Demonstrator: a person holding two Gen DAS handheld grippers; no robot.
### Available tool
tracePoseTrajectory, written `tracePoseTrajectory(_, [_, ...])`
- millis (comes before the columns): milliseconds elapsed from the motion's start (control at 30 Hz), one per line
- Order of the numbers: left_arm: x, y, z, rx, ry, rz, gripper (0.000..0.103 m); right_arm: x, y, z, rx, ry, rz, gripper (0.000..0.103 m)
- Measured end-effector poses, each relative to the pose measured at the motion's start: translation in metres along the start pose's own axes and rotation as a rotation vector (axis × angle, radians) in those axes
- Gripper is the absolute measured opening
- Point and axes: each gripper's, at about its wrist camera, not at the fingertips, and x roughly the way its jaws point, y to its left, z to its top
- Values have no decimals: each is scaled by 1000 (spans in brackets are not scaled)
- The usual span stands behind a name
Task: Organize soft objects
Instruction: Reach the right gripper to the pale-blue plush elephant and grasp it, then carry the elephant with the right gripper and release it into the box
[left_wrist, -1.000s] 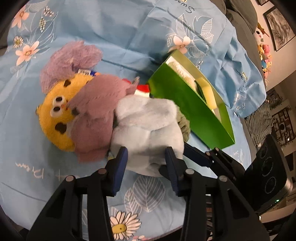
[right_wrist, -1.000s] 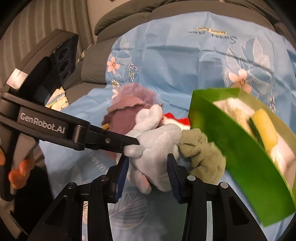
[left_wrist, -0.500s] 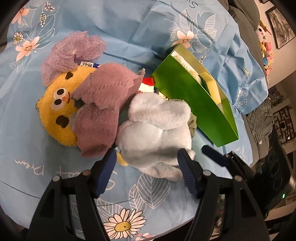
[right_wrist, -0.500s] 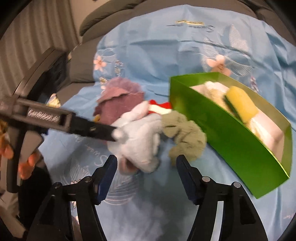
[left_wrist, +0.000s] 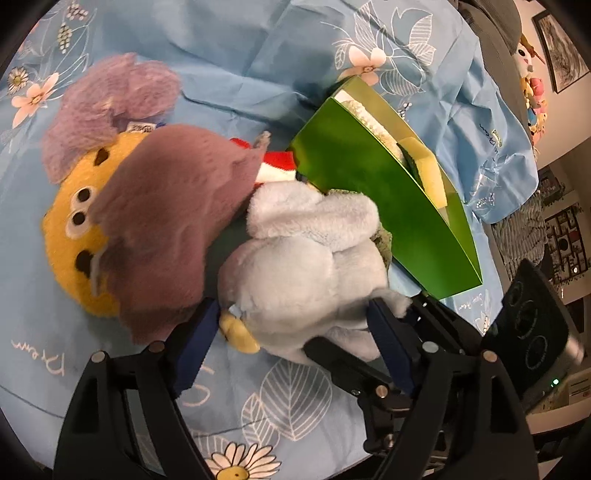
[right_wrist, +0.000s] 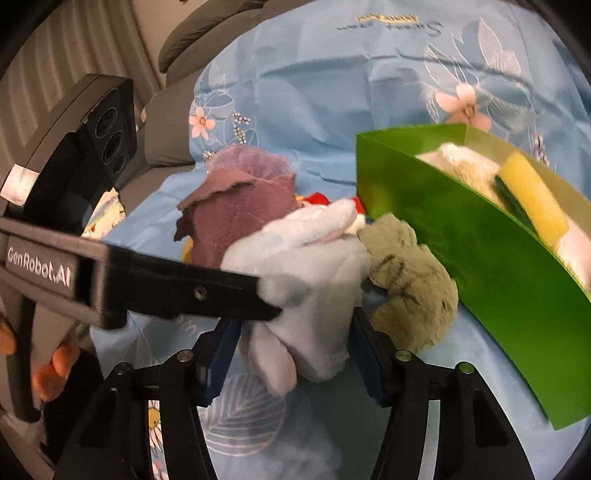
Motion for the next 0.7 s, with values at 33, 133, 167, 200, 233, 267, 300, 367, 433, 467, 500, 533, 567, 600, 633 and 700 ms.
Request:
tracePoseTrajectory(33, [4, 0, 1, -1, 9, -9, 82, 2, -4, -1, 13, 10, 11, 61])
tracePoseTrajectory(133, [14, -3, 2, -4, 27, -3, 84, 8, -9, -5, 27, 23, 30, 59])
tracePoseTrajectory(167, [14, -5, 1, 4, 18, 6, 84, 7, -8, -5, 23, 11, 26, 57])
tracePoseTrajectory(200, [12, -8, 0, 19, 7, 16, 83, 6, -8, -6, 22, 3, 24, 56])
tracePoseTrajectory(233, [10, -10, -1, 31, -4, 29, 83, 5, -8, -6, 22, -6, 21, 54])
tracePoseTrajectory(267, [9, -11, -1, 39, -12, 40, 82, 4, -8, -7, 23, -15, 21, 49])
tracePoseTrajectory(300, [8, -11, -1, 43, -14, 46, 82, 4, -9, -8, 26, -18, 22, 45])
tracePoseTrajectory(367, [3, -11, -2, 52, -26, 56, 81, 1, -8, -10, 23, -27, 20, 37])
tracePoseTrajectory(433, [-3, -14, -5, 73, -40, 66, 80, -3, -5, -12, 23, -40, 24, 36])
tracePoseTrajectory(467, [-6, -18, -6, 86, -48, 73, 80, -5, -3, -12, 25, -48, 28, 36])
tracePoseTrajectory(500, [-10, -21, -8, 103, -59, 82, 80, -8, -1, -12, 25, -56, 27, 36])
tracePoseTrajectory(533, [-15, -25, -11, 126, -75, 93, 80, -12, 3, -12, 25, -70, 25, 36])
tracePoseTrajectory(567, [-22, -30, -13, 148, -94, 104, 80, -14, 5, -11, 26, -79, 27, 36])
tracePoseTrajectory(600, [-25, -33, -15, 159, -104, 109, 80, -18, 8, -10, 25, -92, 29, 36])
tracePoseTrajectory(633, [-33, -36, -17, 174, -120, 113, 80, -24, 13, -10, 20, -109, 28, 36])
tracePoseTrajectory(700, [-45, -40, -20, 195, -147, 119, 80, -33, 20, -7, 12, -135, 25, 36])
